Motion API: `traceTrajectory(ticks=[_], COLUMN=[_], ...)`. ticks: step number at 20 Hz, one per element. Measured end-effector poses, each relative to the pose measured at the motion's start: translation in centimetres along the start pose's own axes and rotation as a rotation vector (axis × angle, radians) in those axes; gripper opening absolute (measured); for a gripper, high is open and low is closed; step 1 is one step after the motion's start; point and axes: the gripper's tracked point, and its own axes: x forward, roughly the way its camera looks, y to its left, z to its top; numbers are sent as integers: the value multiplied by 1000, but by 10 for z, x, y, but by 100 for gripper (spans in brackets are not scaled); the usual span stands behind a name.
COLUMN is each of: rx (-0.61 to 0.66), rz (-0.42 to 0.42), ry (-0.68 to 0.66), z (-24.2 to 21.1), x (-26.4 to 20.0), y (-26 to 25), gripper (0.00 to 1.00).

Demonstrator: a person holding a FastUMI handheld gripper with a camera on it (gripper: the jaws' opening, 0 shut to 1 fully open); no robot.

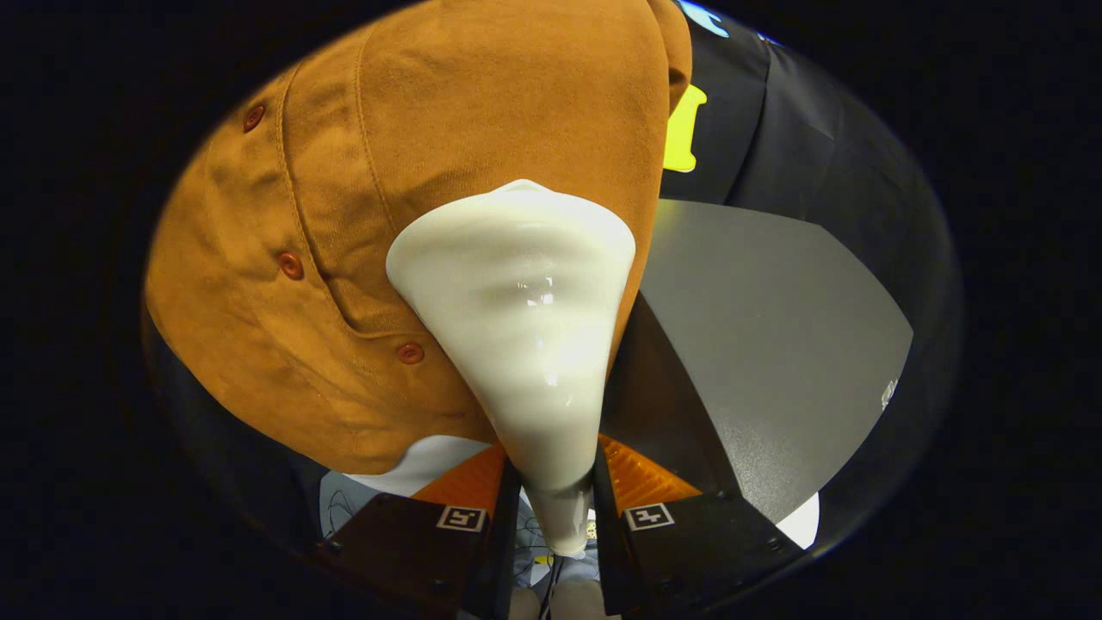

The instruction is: Iron the clothes twice with a garment steamer, once on the left side and once on the right side.

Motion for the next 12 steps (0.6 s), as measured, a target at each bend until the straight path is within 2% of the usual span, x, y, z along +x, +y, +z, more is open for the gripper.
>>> traceTrajectory(ticks=[6,12], rx=[9,14], rz=[-18,-16], ry=[-66,-303], z=[11,59], x=[-4,-16], y=[-2,6], gripper=[43,43])
